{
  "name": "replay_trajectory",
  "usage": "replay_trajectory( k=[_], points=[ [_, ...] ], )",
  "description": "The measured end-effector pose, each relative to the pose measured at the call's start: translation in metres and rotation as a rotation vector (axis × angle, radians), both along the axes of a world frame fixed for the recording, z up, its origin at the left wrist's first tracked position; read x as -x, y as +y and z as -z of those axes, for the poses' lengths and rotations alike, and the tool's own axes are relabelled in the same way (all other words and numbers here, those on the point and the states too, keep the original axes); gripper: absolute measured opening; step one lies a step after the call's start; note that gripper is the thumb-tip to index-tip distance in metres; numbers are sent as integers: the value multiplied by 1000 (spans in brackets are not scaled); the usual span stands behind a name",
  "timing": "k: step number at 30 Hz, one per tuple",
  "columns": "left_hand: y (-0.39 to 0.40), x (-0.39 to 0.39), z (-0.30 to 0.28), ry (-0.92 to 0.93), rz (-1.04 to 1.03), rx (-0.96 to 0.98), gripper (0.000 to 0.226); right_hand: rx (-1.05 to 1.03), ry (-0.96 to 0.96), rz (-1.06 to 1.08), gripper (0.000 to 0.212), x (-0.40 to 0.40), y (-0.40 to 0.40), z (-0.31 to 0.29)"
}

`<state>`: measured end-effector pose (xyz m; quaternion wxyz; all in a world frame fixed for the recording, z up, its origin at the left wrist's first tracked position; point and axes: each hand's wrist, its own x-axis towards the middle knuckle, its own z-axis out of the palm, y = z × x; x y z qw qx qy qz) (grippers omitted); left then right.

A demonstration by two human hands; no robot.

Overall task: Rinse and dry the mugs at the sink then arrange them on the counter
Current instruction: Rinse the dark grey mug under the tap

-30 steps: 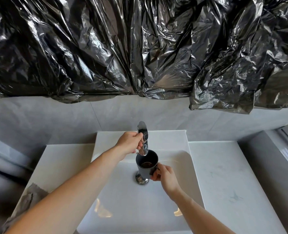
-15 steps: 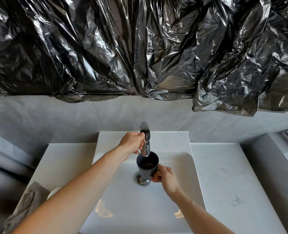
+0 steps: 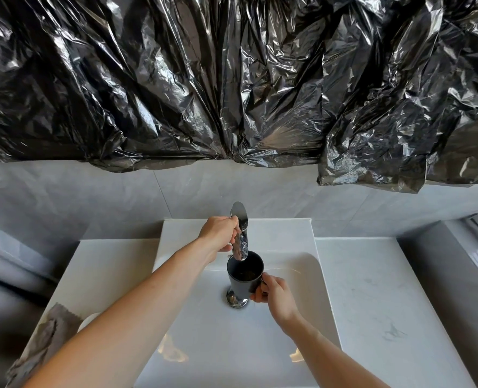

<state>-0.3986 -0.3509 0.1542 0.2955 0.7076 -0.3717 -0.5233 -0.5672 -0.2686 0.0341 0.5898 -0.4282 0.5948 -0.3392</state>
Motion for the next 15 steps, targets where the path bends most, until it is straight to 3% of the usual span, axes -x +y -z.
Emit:
replay_trajectory(
  k=[15],
  points=[
    [0,-3,1,84,-8,-19,31,-23,9,29,51,-3,3,12]
  ],
)
